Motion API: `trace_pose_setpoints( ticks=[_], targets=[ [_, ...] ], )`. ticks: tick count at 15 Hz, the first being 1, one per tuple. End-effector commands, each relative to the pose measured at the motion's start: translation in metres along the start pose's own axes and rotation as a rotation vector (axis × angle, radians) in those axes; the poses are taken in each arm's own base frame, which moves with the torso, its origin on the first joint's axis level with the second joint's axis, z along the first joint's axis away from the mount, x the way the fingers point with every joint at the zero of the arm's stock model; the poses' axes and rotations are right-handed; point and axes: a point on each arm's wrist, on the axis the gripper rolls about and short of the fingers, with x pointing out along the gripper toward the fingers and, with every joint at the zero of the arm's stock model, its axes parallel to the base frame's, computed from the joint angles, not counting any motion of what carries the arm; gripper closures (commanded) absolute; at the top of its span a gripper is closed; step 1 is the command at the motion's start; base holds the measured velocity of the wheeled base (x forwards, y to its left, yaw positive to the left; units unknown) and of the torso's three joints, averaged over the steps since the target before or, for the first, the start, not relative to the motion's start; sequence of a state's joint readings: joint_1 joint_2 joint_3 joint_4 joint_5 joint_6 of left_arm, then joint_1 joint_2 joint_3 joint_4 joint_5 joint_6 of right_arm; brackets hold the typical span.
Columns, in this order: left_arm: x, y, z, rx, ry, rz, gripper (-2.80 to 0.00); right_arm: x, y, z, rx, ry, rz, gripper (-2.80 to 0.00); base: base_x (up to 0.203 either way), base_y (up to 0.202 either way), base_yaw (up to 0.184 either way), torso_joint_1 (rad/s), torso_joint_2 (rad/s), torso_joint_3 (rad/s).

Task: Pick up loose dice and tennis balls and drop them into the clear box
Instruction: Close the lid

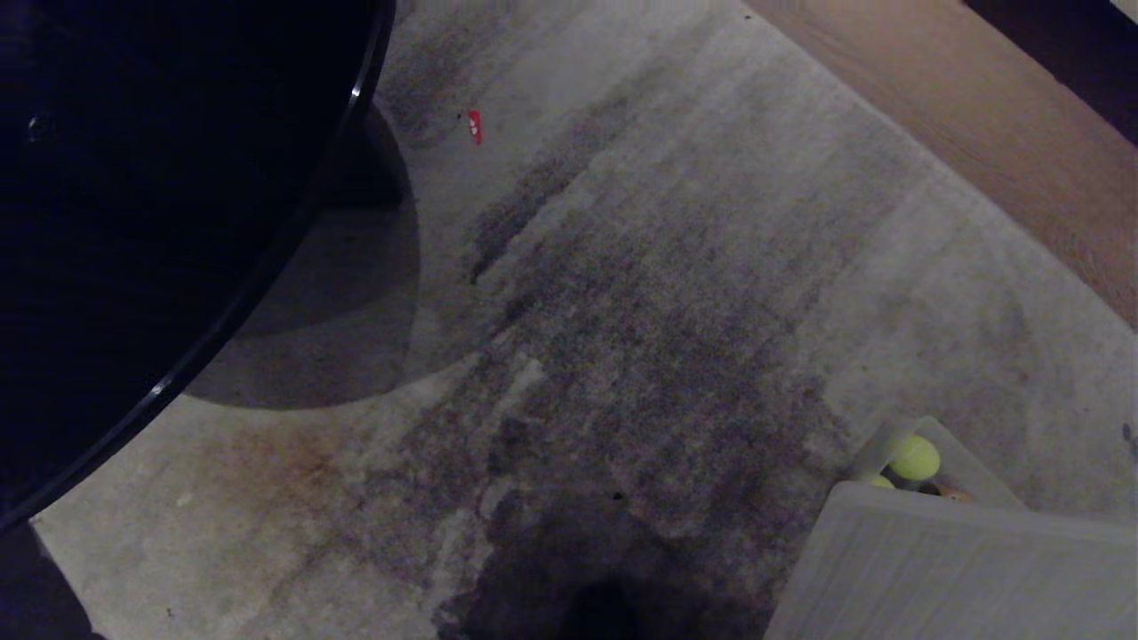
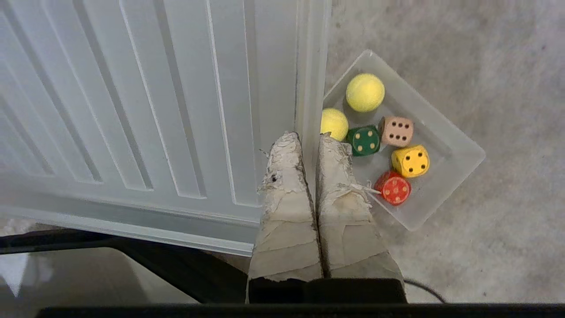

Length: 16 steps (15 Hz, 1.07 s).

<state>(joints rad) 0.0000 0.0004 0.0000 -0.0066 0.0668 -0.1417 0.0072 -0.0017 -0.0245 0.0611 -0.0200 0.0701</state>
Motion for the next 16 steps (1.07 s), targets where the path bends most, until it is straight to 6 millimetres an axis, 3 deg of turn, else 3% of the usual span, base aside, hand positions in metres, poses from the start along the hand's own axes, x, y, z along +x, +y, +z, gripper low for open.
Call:
trace_pose_setpoints(
  ticks=[1, 10, 16],
  targets=[
    [0.0002, 0.0, -0.0003, -0.001, 0.001, 0.002, 0.0, 0.0002, 0.0, 0.0001, 0.0, 0.003, 0.0, 0.0, 0.0, 0.0, 0.0, -0.001, 0.0, 0.196],
    [0.0002, 0.0001, -0.0004, 0.002, 0.003, 0.001, 0.0, 0.0002, 0.0, 0.0001, -0.001, 0.003, 0.0, 0.0, -0.008, 0.0, 0.001, 0.003, 0.0, 0.082],
    [0.0002, 0.0001, -0.0004, 0.002, 0.003, 0.001, 0.0, 0.0002, 0.0, 0.0001, -0.001, 0.003, -0.001, 0.0, -0.181, 0.0, 0.001, 0.003, 0.0, 0.005]
  ],
)
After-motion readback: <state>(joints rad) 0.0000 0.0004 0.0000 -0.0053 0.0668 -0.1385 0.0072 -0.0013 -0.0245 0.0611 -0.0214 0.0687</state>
